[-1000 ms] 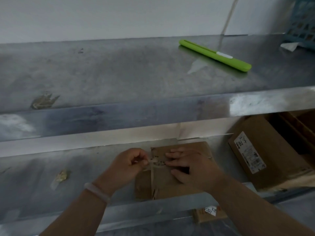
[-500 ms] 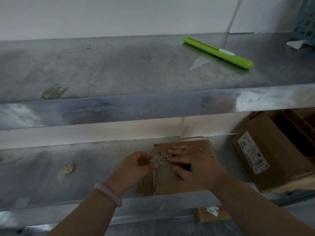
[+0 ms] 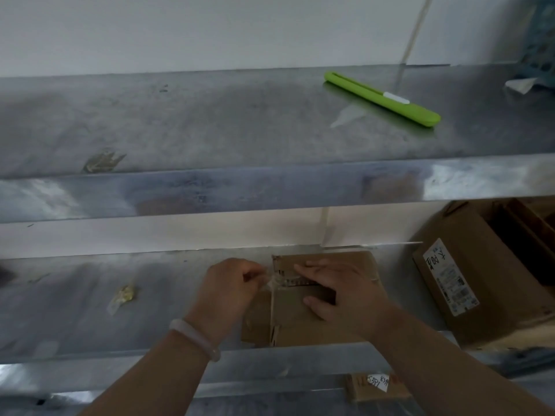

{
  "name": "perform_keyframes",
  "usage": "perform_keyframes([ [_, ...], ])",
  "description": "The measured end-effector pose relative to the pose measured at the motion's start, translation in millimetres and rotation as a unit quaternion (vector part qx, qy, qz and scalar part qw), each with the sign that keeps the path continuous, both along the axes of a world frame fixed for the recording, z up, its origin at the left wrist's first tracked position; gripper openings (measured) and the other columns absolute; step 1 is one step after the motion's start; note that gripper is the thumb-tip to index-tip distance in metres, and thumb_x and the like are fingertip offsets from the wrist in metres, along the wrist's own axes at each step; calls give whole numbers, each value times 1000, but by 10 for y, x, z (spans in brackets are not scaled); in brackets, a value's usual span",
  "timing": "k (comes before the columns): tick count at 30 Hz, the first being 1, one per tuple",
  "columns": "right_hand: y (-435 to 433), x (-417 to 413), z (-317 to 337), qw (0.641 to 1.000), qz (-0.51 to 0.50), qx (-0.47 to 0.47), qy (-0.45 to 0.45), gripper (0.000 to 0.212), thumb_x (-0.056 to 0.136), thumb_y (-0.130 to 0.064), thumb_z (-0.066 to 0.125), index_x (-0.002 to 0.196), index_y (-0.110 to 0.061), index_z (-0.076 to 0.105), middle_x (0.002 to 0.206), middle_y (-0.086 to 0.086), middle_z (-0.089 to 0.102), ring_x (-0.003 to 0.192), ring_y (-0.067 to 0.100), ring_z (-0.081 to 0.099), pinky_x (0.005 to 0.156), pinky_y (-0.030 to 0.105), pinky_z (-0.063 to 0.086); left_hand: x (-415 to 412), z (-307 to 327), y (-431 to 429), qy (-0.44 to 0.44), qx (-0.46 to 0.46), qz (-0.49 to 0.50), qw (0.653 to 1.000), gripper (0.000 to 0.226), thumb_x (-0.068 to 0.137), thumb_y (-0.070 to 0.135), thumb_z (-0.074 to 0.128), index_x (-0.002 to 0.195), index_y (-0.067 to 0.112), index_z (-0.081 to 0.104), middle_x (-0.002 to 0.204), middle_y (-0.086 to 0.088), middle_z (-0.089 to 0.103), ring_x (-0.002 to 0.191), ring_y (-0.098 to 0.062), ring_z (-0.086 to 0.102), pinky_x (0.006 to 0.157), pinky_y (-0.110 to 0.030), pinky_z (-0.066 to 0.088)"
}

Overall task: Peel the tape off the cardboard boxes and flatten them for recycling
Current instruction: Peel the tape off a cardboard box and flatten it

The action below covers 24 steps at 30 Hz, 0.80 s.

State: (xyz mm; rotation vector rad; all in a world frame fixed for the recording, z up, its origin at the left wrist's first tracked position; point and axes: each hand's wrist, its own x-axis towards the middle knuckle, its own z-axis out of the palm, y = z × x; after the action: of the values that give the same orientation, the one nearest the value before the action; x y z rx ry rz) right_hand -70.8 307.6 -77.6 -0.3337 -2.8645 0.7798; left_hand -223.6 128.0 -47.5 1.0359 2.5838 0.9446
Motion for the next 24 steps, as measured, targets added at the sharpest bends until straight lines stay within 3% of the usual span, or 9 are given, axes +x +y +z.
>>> perform_keyframes([
  [3, 11, -8, -20, 1000, -1, 5, -8, 58, 82, -59, 52, 138, -54, 39, 141, -30, 41, 136, -5, 27, 110, 14, 12, 20, -21, 51, -161, 14, 17, 987, 6, 80, 30, 75, 81, 34, 72, 86, 14, 72, 82, -5, 66, 79, -24, 54],
  [7, 4, -23, -25, 1000, -1, 6, -11, 62, 78, -64, 45, 139, -54, 38, 141, -28, 42, 136, -5, 28, 114, 19, 17, 123, -78, 86, -84, -11, 29, 996, 18, 83, 31, 71, 72, 39, 58, 73, 15, 62, 69, 1, 57, 54, -6, 40],
  [11, -13, -12, 9, 1000, -5, 9, -4, 59, 80, -60, 51, 138, -52, 40, 140, -27, 44, 135, -6, 30, 108, 10, 10, 189, -67, 59, -25, 15, 11, 1000, 16, 85, 25, 68, 77, 35, 58, 70, 17, 58, 64, 6, 52, 60, 0, 37],
  [15, -27, -13, 60, 1000, 1, 9, -2, 58, 85, -49, 61, 140, -45, 43, 140, -22, 47, 134, -6, 32, 110, 9, 12, 209, 29, 57, 33, 41, -42, 998, 9, 85, 22, 67, 81, 28, 62, 68, 19, 53, 69, 8, 53, 64, 0, 37],
  [19, -9, 10, 132, 999, 8, -10, 34, 55, 83, -40, 70, 135, -37, 53, 134, -17, 55, 120, -18, 30, 99, -5, 9, 187, 98, 114, -31, 67, -19, 997, 18, 81, 27, 73, 74, 37, 59, 70, 16, 60, 76, 14, 54, 62, -1, 38],
  [21, -3, 20, 164, 999, 9, -25, 31, 53, 82, -40, 71, 133, -39, 55, 135, -15, 56, 119, -18, 31, 99, -5, 12, 170, 115, 132, -80, 82, 7, 993, 13, 79, 30, 74, 75, 37, 64, 72, 17, 65, 73, 13, 56, 60, -2, 39],
  [24, -10, 12, 152, 999, -1, -23, 23, 51, 82, -45, 70, 131, -45, 55, 134, -17, 56, 117, -16, 34, 98, -3, 13, 146, 183, 154, -60, 76, -31, 995, 14, 80, 31, 71, 73, 41, 65, 74, 23, 66, 76, 10, 59, 65, -5, 42],
])
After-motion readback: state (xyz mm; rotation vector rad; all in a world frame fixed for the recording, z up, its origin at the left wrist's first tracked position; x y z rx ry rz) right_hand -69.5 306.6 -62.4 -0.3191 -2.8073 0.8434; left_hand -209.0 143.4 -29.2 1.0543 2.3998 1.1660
